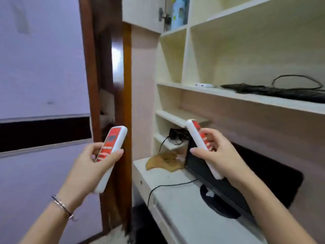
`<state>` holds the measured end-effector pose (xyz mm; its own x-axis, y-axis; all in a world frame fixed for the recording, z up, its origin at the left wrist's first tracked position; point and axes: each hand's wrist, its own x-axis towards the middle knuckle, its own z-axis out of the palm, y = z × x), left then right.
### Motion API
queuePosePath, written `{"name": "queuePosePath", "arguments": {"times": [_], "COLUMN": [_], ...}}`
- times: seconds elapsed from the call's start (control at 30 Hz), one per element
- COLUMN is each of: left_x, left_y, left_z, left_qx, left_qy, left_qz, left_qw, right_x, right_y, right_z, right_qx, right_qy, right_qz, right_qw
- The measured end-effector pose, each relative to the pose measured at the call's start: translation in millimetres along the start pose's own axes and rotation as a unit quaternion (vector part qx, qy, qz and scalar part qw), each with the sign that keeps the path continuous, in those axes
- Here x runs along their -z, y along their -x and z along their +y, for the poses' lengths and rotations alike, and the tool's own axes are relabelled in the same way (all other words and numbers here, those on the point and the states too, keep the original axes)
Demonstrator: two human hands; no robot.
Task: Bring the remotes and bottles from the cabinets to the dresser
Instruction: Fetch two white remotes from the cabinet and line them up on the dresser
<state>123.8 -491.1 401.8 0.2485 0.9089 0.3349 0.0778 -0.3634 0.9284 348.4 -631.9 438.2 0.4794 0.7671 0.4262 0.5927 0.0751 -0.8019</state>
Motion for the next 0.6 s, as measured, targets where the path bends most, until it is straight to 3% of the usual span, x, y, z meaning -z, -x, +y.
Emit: {"name": "queuePosePath", "arguments": {"times": [0.27,0.6], "left_x": [171,270], "left_y": [116,312], "left_z": [-195,-287], "left_qx": [0.261,0.481], "left_qy": [-0.064,-0.062], "left_qz": [0.115,0.309], "left_qw": [0.956,0.818], "right_x": [-255,-419], "right_y": [93,196], "right_z": [87,118], "right_qx": [-0.185,-0.223], "right_qy": [-0.028,0.066], "right_qz": [-0.235,-0.474], "right_qw": [0.954,0.849]}}
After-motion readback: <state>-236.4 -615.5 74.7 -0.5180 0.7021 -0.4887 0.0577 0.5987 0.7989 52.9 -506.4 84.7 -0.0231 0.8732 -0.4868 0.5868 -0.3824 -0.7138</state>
